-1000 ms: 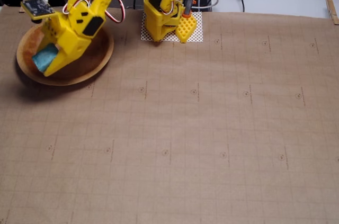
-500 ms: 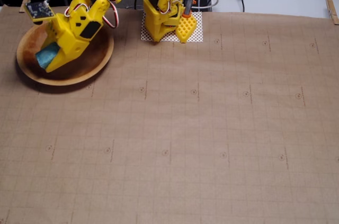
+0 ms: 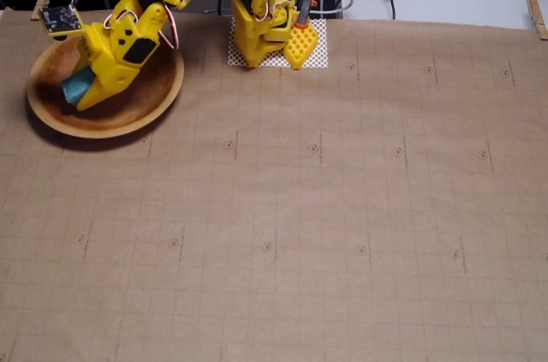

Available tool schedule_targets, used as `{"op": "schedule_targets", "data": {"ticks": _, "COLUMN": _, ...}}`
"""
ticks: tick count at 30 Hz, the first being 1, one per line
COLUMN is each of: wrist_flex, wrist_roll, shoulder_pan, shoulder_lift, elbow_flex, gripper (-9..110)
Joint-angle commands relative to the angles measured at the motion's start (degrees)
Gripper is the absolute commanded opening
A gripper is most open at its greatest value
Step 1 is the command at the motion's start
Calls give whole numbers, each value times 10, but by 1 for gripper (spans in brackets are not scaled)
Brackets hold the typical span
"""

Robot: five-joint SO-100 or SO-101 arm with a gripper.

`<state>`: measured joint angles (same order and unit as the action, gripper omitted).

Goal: Grasp a blue block and put it in the bowl.

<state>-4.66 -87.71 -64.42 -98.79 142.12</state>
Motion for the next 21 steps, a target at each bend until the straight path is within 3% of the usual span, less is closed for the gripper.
{"op": "schedule_targets", "data": {"ticks": 1, "wrist_flex": 19, "wrist_roll": -4, "shoulder_pan": -12, "shoulder_lift": -4, "elbow_flex": -3, "gripper": -3}}
{"op": "schedule_targets", "data": {"ticks": 21, "wrist_flex": 10, "wrist_roll": 8, "shoulder_pan": -52, "shoulder_lift": -1, "elbow_flex": 18, "gripper": 2}}
